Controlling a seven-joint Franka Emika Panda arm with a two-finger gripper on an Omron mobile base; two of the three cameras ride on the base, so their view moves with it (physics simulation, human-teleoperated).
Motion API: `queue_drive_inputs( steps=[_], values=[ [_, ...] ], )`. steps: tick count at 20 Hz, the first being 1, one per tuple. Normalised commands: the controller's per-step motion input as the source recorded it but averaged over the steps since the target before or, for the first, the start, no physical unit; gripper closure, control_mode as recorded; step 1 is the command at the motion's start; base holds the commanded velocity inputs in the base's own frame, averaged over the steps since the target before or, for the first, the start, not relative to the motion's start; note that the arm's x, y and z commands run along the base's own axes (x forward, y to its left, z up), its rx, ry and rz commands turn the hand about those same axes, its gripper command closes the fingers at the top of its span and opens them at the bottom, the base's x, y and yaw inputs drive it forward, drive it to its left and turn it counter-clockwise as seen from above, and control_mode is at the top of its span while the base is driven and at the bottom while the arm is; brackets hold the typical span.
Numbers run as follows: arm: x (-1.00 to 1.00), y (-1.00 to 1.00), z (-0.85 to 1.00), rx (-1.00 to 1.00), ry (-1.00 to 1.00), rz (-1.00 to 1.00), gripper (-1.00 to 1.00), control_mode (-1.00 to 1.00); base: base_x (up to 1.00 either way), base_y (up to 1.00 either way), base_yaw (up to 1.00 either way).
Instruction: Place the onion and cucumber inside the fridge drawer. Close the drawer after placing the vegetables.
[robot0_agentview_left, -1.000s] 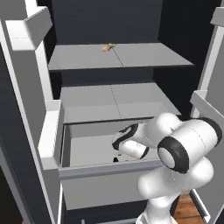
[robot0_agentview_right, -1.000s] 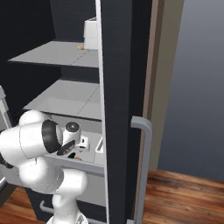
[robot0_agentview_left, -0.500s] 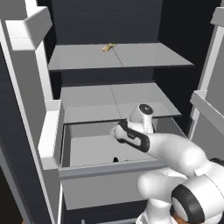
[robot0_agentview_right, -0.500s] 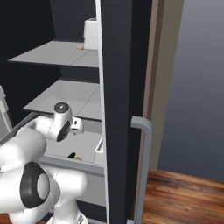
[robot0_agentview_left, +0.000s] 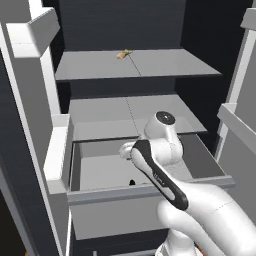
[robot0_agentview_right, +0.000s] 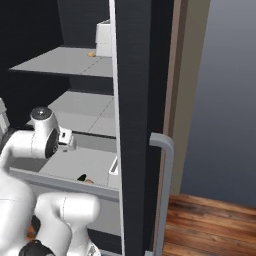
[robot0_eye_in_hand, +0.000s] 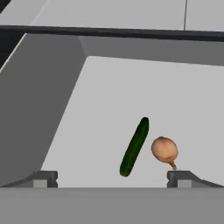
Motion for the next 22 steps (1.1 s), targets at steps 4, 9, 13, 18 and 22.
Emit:
queue_drive_inputs(
  steps=[4, 9, 13, 18, 22],
  values=[
    [-1.0, 0.69, 0.01, 0.0, 0.0, 0.0, -1.0, -1.0, 0.0, 0.0, 0.0],
    [-0.92, 0.6, 0.06, 0.0, 0.0, 0.0, -1.0, -1.0, 0.0, 0.0, 0.0],
    [-0.59, 0.41, 0.3, 0.0, 0.0, -0.02, -1.0, -1.0, 0.0, 0.0, 0.0],
    [-0.25, 0.28, -0.04, 0.0, 0.06, -0.03, -1.0, -1.0, 0.0, 0.0, 0.0],
    [0.0, 0.19, -0.38, 0.0, 0.08, -0.02, -1.0, -1.0, 0.0, 0.0, 0.0]
  ],
)
